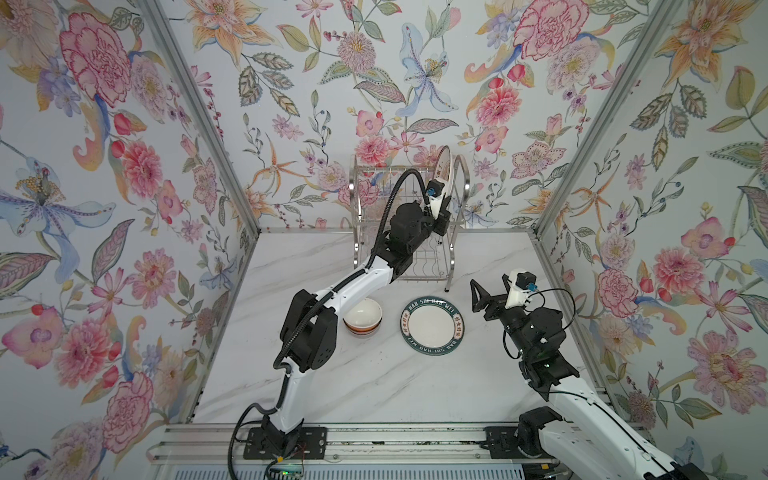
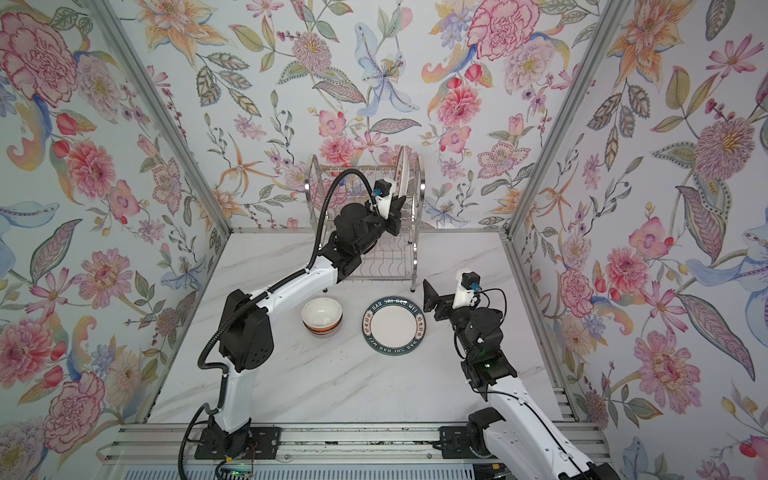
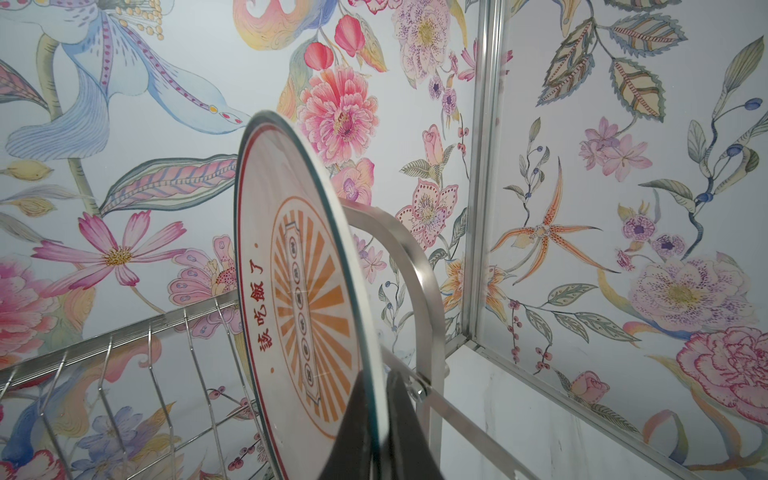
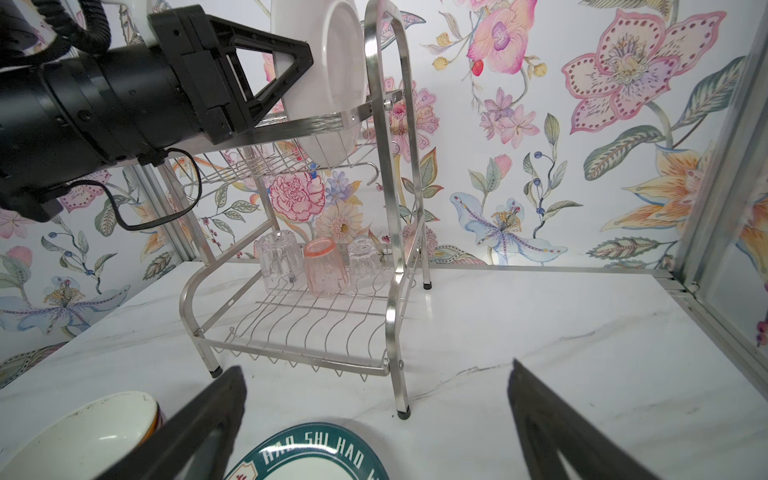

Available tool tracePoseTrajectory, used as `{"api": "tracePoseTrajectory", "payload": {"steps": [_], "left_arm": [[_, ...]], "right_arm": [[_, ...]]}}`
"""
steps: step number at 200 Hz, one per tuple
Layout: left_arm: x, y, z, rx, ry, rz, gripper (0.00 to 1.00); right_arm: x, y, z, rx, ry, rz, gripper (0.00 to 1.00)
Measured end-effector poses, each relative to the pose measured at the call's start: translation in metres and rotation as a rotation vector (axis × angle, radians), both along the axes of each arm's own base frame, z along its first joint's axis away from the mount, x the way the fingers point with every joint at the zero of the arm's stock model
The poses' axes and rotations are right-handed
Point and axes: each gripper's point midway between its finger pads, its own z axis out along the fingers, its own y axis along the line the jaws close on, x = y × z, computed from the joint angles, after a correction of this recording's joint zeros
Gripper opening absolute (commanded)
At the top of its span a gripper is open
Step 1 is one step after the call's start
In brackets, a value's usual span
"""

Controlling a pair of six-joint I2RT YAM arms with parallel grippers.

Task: Unload the mixed dishes from the dish rack
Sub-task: 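Close the left gripper on the orange-sunburst plate in the rack, then lift the orange-sunburst plate up out of the rack with the left gripper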

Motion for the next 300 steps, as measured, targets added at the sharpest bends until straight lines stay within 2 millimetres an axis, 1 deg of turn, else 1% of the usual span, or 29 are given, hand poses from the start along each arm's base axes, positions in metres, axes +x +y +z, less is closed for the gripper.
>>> {"api": "tracePoseTrajectory", "payload": {"steps": [82, 114, 138, 162, 187, 208, 225, 250, 273, 300], "left_arm": [[0.000, 0.001, 0.001, -0.002, -0.016, 0.007, 0.00], [-0.004, 0.001, 0.002, -0.009, -0.032, -0.009, 0.00], [-0.010, 0.001, 0.008, -0.017, -0.052, -0.030, 0.00], [-0.018, 0.003, 0.019, -0.034, -0.079, -0.048, 0.00], [-0.028, 0.008, 0.038, -0.057, -0.126, -0.067, 0.00], [-0.039, 0.014, 0.059, -0.084, -0.179, -0.075, 0.00], [-0.051, 0.020, 0.075, -0.101, -0.216, -0.087, 0.00], [-0.068, 0.031, 0.093, -0.121, -0.262, -0.103, 0.00], [-0.086, 0.043, 0.102, -0.118, -0.296, -0.112, 0.00], [-0.112, 0.056, 0.103, -0.080, -0.330, -0.137, 0.00]], "right_arm": [[0.003, 0.005, -0.009, -0.009, 0.028, 0.020, 0.99], [0.005, 0.006, -0.011, -0.007, 0.035, 0.023, 0.99], [0.007, 0.008, -0.013, -0.005, 0.044, 0.029, 0.99], [0.008, 0.010, -0.008, 0.004, 0.037, 0.039, 0.99], [0.009, 0.011, -0.003, 0.011, 0.026, 0.043, 0.99], [0.009, 0.012, 0.000, 0.015, 0.017, 0.047, 0.99], [0.009, 0.012, 0.001, 0.022, 0.016, 0.049, 0.99], [0.009, 0.012, 0.001, 0.031, 0.021, 0.049, 0.99], [0.009, 0.012, -0.001, 0.041, 0.035, 0.048, 0.99], [0.007, 0.011, -0.003, 0.052, 0.054, 0.048, 0.99]]}}
